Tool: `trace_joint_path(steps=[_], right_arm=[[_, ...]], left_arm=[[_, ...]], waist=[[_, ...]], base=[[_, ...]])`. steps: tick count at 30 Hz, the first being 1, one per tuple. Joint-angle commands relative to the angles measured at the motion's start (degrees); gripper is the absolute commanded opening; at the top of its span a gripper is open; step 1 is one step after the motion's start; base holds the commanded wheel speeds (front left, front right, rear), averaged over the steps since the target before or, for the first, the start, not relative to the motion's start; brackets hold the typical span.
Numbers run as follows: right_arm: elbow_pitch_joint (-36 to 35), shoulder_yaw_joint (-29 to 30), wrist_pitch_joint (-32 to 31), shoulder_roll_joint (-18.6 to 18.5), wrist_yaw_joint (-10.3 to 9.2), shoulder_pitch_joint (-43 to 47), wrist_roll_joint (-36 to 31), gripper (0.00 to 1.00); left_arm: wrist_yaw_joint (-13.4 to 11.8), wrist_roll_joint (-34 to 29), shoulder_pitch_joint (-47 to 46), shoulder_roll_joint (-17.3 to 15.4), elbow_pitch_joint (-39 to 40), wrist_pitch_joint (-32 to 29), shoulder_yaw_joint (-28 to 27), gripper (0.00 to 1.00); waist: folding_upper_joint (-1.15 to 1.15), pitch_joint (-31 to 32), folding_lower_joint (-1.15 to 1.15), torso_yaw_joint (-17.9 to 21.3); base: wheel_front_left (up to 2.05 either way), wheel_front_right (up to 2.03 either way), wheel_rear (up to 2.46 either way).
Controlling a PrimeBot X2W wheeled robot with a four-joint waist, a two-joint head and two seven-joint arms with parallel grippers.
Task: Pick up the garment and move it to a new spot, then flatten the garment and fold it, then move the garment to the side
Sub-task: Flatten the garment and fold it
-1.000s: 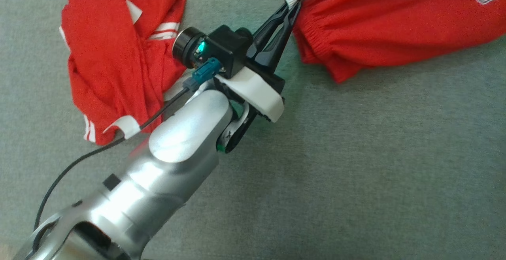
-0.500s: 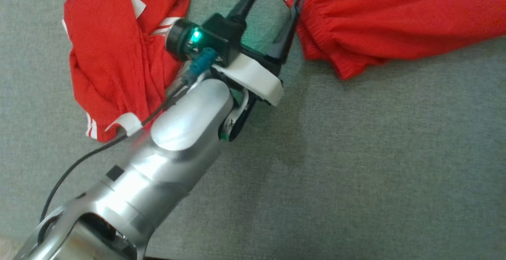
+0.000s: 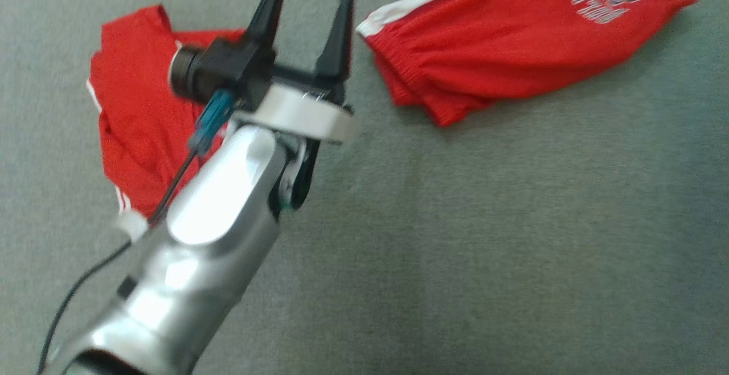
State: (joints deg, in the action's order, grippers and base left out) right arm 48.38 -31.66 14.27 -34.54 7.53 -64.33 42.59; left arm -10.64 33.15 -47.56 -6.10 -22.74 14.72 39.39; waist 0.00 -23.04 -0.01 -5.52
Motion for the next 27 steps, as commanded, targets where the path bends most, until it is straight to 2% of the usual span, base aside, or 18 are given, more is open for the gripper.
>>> trace_joint_path(steps=[1, 6, 10, 14, 22, 27], right_arm=[[-2.80, 0.95, 0.61, 0.27, -0.04, 3.52, 0.58, 1.00], [-8.72, 5.82, 0.71, 2.55, -0.04, 12.97, -0.54, 1.00], [-13.83, 10.57, 0.72, 5.28, -0.04, 22.07, -4.06, 1.00], [-18.25, 15.46, 0.72, 9.61, -0.04, 31.32, -8.07, 1.00], [-26.91, 24.04, 0.63, 21.26, -0.04, 48.00, -16.54, 1.00], [-30.27, 26.67, -0.75, 24.37, -0.04, 51.29, -19.62, 1.00]], left_arm=[[-0.28, -0.84, 1.43, -1.69, 2.78, 0.27, -3.13, 1.00], [0.06, -3.40, 8.01, -2.43, 4.87, 0.27, -6.19, 1.00], [0.87, -5.39, 13.55, -2.42, 5.50, 0.27, -7.83, 1.00], [1.60, -6.84, 18.74, -1.73, 5.51, 0.28, -9.42, 1.00], [2.26, -9.37, 27.89, 0.38, 6.20, 0.28, -13.21, 1.00], [2.73, -12.13, 29.05, 0.88, 6.34, 0.28, -13.79, 1.00]], waist=[[0.00, 3.40, 0.01, 2.55], [0.00, 7.25, 0.01, 4.40], [0.00, 9.98, 0.01, 5.62], [0.00, 12.31, 0.01, 6.53], [0.00, 14.81, 0.01, 7.66], [0.00, 14.36, 0.01, 7.47]], base=[[0.00, 0.00, 0.00], [0.00, 0.00, 0.00], [0.00, 0.00, 0.00], [0.00, 0.00, 0.00], [0.00, 0.00, 0.00], [0.00, 0.00, 0.00]])
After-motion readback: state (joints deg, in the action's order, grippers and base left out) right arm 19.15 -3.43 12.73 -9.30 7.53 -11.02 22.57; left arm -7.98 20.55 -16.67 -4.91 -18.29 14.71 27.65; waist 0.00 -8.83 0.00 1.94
